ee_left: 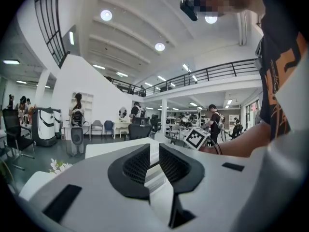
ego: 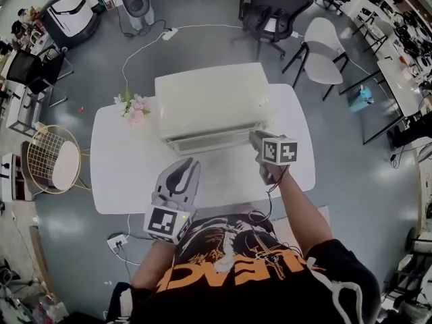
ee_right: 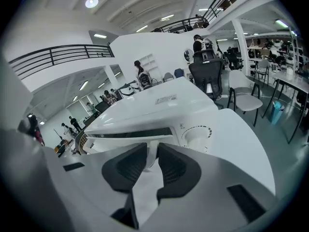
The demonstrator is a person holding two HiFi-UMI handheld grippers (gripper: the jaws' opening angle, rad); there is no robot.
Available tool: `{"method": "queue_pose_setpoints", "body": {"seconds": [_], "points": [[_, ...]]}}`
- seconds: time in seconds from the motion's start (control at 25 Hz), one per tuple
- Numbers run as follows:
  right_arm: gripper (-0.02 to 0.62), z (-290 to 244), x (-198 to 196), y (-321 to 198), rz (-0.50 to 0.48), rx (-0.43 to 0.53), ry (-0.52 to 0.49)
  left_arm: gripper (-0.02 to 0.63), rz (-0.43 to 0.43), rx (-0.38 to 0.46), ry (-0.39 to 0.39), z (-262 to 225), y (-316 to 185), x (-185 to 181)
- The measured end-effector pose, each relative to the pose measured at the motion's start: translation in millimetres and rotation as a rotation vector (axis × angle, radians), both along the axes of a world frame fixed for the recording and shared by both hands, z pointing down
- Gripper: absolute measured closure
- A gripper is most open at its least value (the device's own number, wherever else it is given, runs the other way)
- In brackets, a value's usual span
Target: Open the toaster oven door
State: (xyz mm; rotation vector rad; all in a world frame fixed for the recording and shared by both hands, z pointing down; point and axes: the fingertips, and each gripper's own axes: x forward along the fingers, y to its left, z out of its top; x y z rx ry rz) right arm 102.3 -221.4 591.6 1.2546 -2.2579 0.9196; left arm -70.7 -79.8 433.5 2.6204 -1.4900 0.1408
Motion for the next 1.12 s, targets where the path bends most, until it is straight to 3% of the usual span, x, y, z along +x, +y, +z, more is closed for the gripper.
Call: {"method": "queue_pose_setpoints", "body": {"seconds": [0.12, 0.44, 0.64, 0.76, 0.84, 1.0, 1.12], "points": [[0.506, 2.8, 3.1, 10.2, -0.007, -0.001, 0.008, 0.513, 0.04, -0.063, -0.127, 27.8, -5.4, 1.8], [0.506, 19.7, 11.6, 44.8, -0.032, -0.041, -0.007, 0.494, 0.121, -0.227, -0.385, 89.3, -19.6, -8.8], [0.505, 33.7, 16.5, 63.3, -0.056, -0.081, -0.01, 0.515, 0.31, -0.426, -0.597, 140.5, -11.1, -6.2], [0.505, 45.4, 18.3, 77.1, -0.077, -0.103, 0.011, 0.478, 0.42, -0.494, -0.68, 158.2, -3.1, -1.5], [0.503, 53.3, 19.9, 87.0, -0.086, -0.121, 0.02, 0.415, 0.493, -0.527, -0.746, 172.9, 4.5, 4.3], [0.502, 65.8, 23.5, 99.9, -0.093, -0.155, 0.028, 0.469, 0.551, -0.558, -0.912, 209.4, 9.8, 9.5], [0.502, 76.6, 24.5, 109.0, -0.097, -0.178, 0.034, 0.507, 0.591, -0.599, -0.965, 232.8, 18.4, 11.8]]}}
